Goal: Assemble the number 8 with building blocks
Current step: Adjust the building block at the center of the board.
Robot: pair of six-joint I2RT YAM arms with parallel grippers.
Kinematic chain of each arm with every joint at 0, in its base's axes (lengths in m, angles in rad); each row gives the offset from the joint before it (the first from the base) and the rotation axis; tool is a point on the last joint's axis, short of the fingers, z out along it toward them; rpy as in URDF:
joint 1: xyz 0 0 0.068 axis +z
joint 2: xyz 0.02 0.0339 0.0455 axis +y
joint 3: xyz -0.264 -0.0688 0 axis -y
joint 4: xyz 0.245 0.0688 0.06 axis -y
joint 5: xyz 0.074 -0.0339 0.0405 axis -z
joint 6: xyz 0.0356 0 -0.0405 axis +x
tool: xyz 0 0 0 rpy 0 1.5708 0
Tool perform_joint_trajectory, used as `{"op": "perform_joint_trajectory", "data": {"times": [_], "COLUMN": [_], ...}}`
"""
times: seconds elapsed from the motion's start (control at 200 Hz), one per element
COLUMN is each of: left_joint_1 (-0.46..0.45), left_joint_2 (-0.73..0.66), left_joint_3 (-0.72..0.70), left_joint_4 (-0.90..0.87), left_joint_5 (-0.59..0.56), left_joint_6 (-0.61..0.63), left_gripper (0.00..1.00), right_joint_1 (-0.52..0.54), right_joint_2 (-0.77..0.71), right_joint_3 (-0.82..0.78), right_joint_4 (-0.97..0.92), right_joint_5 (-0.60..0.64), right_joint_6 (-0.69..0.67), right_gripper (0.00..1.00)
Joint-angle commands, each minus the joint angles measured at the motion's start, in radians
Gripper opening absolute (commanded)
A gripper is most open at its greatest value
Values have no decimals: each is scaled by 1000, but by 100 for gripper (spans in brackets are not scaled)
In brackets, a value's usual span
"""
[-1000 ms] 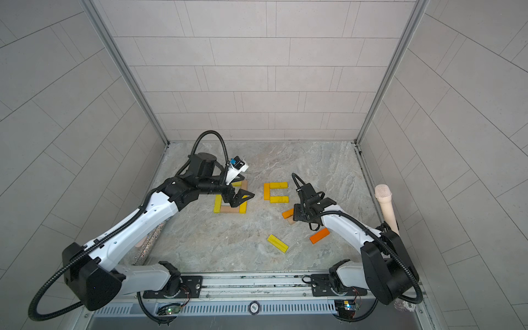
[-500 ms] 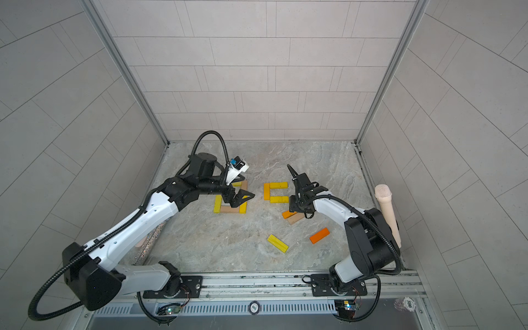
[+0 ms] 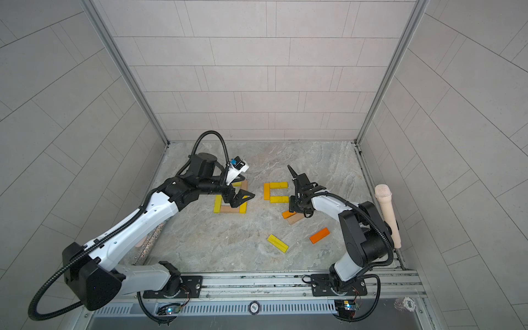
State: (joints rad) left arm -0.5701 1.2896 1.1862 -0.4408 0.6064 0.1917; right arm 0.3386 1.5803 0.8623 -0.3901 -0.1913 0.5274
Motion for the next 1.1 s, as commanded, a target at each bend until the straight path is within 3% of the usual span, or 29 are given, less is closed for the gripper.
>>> {"op": "perform_joint_trajectory", "data": {"times": [0.0,0.725,1.096], "left_joint_1": [-8,-11,-100], "left_joint_2": [-10,-16,-29], "left_joint_3": [8,10,-23], "left_joint_4": [8,11,39], "left_joint_5": [9,14,-110], "left_joint_6": [12,7,-123], "left_gripper": [100,100,100], "right_joint_1": [13,166,170], "right_joint_2": [17,-39,-308], "right_joint_3": [-18,-64,-132], "right_joint_4": [8,37,-23], "right_joint_5": [-21,-29,43], "right_joint_6": [2,35,15], "right_gripper": [56,55,56]}}
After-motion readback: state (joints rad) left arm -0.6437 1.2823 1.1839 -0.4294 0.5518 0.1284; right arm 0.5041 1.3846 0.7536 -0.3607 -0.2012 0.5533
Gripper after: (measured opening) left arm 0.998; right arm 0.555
